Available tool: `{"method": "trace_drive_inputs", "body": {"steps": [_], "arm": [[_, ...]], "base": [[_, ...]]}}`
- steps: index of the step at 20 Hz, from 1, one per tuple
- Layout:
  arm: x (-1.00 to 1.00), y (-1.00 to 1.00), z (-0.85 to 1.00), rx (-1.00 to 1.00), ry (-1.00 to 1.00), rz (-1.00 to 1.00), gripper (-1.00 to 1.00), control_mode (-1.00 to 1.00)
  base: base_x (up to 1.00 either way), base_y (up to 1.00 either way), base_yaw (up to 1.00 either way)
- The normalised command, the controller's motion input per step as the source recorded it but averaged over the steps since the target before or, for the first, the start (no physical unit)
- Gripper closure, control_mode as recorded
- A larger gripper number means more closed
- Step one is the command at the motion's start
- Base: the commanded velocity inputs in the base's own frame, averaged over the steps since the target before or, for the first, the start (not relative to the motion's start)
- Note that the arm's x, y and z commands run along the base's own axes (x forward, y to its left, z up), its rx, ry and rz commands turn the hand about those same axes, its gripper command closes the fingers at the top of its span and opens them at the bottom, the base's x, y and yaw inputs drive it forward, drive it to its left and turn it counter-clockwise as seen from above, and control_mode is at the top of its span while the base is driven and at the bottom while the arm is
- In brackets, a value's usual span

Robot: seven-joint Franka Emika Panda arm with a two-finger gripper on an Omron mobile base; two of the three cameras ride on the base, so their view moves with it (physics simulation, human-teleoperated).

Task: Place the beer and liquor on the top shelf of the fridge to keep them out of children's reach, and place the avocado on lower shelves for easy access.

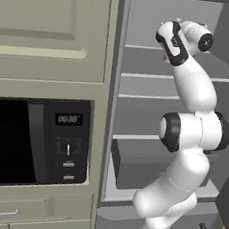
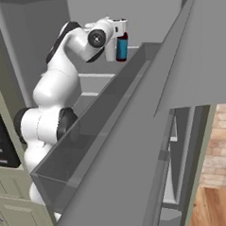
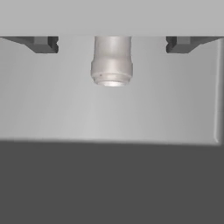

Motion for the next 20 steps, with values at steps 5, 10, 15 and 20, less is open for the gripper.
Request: {"method": "trace_drive_inputs", "body": {"steps": [5, 10, 15, 20], "arm": [[-0.15, 0.07, 0.34, -0.05, 0.00, 0.00, -1.00, -1.00], [-0.46, 0.11, 0.04, -0.07, 0.00, 0.00, -1.00, -1.00], [-0.59, 0.21, 0.00, -0.08, -0.05, 0.00, -1.00, -1.00], [-0.54, 0.21, 0.00, -0.06, -0.08, 0.00, -1.00, -1.00]], "base": [[0.00, 0.00, 0.00], [0.00, 0.00, 0.00], [0.00, 0.00, 0.00], [0.00, 0.00, 0.00]]}}
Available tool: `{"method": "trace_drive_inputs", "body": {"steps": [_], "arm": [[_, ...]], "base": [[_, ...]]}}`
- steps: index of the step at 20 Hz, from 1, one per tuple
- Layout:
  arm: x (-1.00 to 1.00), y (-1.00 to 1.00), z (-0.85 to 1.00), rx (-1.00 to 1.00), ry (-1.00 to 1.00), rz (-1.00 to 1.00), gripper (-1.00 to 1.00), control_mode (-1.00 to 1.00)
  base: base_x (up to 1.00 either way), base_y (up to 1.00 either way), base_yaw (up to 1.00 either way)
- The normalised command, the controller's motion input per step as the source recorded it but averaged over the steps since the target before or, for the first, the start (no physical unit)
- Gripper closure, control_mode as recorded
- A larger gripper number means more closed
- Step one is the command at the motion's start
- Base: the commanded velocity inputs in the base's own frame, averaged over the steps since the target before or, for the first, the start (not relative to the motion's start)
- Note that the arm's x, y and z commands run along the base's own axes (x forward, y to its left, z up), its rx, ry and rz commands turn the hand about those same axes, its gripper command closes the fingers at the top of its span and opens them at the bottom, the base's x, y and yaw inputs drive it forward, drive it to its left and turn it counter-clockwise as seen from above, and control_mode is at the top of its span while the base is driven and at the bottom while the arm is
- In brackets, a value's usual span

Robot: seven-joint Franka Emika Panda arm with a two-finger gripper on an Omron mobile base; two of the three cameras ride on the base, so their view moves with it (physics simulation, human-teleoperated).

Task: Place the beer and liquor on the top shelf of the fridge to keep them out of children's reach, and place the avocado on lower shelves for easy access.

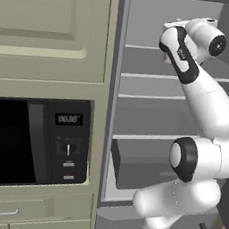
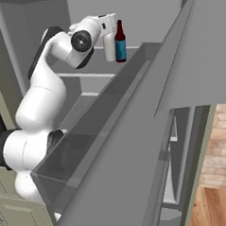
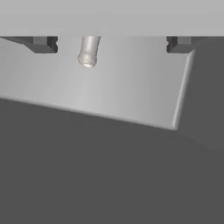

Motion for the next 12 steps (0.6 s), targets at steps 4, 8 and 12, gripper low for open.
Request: {"method": "trace_drive_inputs", "body": {"steps": [4, 8, 12], "arm": [[-0.93, 0.14, 0.00, -0.05, -0.07, 0.00, -1.00, -1.00], [-1.00, 0.00, 0.00, -0.01, -0.01, 0.00, -1.00, -1.00], [-1.00, 0.00, 0.00, 0.00, 0.00, 0.00, -1.00, -1.00]], "base": [[0.00, 0.00, 0.00], [0.00, 0.00, 0.00], [0.00, 0.00, 0.00]]}}
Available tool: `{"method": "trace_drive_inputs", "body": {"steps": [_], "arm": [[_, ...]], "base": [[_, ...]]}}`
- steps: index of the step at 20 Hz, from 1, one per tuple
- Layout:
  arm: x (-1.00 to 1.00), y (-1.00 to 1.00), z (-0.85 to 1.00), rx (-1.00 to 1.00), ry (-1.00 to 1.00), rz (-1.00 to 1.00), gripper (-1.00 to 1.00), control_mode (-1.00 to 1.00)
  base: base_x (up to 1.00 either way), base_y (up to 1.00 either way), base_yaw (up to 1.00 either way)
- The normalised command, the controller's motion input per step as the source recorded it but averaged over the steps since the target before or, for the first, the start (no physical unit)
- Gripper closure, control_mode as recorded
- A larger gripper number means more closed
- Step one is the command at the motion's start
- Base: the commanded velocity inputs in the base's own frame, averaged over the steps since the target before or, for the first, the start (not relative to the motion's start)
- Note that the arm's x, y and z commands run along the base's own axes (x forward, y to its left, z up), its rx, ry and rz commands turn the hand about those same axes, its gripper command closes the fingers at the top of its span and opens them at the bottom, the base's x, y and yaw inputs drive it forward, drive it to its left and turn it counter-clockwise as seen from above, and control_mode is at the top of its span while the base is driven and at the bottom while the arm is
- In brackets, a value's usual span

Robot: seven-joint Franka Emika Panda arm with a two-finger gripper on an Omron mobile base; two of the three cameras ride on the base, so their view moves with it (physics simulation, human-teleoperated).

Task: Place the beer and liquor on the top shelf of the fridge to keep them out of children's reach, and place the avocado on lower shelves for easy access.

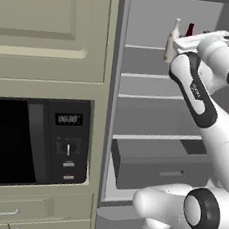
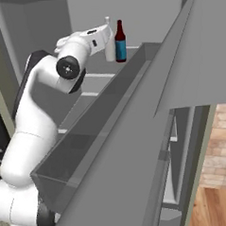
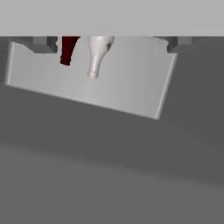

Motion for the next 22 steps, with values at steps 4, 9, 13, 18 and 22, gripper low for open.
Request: {"method": "trace_drive_inputs", "body": {"steps": [4, 9, 13, 18, 22], "arm": [[-1.00, 0.01, 0.00, -0.02, 0.09, 0.00, -1.00, -1.00], [-1.00, 0.03, -0.12, 0.00, 0.30, 0.00, -1.00, -1.00], [-1.00, 0.14, -0.46, 0.00, 0.36, 0.00, -1.00, -1.00], [-0.96, 0.35, -0.71, 0.01, 0.33, 0.00, -1.00, -1.00], [-0.69, 0.13, -0.34, 0.02, 0.36, 0.00, -1.00, -1.00]], "base": [[0.00, 0.00, 0.00], [0.00, 0.00, 0.00], [0.00, 0.00, 0.00], [0.00, 0.00, 0.00], [0.00, 0.00, 0.00]]}}
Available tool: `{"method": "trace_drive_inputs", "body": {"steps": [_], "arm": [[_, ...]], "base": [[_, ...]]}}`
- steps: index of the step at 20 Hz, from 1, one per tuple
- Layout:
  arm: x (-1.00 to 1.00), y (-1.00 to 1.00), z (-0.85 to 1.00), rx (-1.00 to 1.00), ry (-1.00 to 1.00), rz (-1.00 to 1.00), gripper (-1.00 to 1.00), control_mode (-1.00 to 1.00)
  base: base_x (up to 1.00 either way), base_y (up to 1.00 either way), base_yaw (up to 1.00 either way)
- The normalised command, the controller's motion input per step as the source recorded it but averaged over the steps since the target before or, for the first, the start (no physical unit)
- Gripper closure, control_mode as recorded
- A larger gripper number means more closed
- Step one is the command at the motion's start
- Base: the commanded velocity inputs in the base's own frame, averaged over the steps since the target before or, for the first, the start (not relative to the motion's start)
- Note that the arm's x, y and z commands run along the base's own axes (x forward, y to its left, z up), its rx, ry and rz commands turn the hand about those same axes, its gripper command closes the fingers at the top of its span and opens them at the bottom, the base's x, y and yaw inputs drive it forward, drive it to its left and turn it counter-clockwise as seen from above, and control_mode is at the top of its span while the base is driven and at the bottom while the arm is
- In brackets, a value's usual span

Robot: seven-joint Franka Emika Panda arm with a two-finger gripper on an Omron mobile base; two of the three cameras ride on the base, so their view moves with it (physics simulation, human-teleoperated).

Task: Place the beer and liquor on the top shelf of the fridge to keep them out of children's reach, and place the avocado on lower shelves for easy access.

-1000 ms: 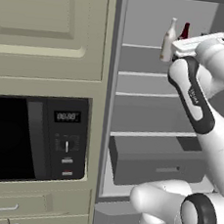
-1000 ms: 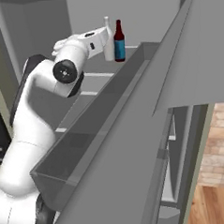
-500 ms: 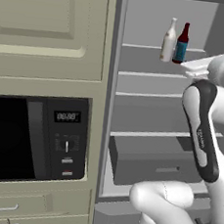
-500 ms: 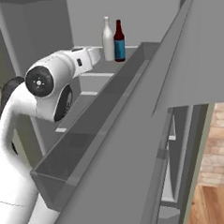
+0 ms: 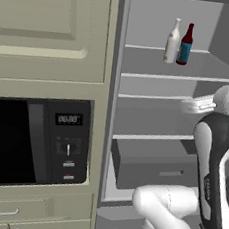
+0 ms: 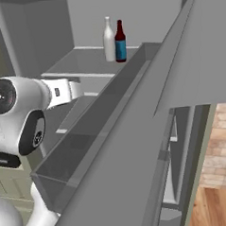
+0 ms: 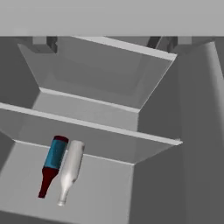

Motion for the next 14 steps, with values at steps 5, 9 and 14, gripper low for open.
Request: {"method": "trace_drive_inputs", "body": {"steps": [5, 9, 14], "arm": [[-0.58, 0.00, 0.00, 0.00, 0.12, 0.00, -1.00, -1.00], [-0.47, 0.00, 0.01, 0.00, 0.00, 0.00, -1.00, -1.00], [-0.36, 0.00, 0.00, 0.00, 0.00, 0.00, -1.00, 1.00]], "base": [[0.00, 0.00, 0.00], [0.00, 0.00, 0.00], [-0.15, 0.00, 0.01]]}}
